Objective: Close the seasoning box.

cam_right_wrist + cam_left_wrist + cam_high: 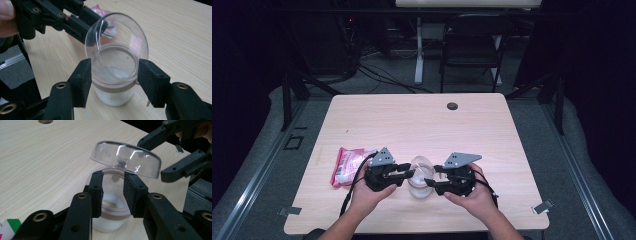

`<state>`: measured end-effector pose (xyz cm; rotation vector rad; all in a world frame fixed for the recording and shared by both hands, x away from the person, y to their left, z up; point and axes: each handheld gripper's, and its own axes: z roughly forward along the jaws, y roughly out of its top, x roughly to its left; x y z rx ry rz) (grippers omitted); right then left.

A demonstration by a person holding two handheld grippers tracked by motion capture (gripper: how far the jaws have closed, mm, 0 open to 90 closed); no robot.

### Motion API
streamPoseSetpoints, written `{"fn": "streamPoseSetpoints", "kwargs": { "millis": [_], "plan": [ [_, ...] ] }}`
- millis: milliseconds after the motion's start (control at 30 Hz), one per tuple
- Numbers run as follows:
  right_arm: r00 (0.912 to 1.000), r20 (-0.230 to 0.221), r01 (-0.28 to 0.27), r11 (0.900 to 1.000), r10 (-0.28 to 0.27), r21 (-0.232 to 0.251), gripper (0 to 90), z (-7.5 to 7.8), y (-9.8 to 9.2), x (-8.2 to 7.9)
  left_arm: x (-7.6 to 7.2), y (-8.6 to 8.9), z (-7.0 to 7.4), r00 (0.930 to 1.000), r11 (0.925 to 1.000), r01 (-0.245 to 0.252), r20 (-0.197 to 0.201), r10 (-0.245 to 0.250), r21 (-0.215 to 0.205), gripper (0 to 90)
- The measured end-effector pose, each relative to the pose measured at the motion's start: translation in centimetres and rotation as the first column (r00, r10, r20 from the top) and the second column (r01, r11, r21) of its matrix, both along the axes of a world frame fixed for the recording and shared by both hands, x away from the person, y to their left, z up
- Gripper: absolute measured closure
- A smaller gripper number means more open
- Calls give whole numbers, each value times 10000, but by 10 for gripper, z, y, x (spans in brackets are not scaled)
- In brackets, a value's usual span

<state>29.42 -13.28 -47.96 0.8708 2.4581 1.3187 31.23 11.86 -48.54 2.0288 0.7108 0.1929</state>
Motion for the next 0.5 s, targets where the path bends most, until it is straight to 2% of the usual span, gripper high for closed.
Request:
{"fn": "streamPoseSetpoints", "kwargs": {
  "millis": [200,400,500],
  "plan": [
    [9997,99,225,9992,-222,-316,440,-7,0,-2,3,-3,-1,9999,9999,-88,108,88,-48,606],
    [9996,54,272,9994,-271,-234,448,-8,-1,-2,5,-4,-3,9994,9997,-259,223,259,3,566],
    [9997,51,251,9994,-250,-227,451,-8,-2,-2,7,-4,-5,9993,9993,-347,129,345,128,563]
  ]
}}
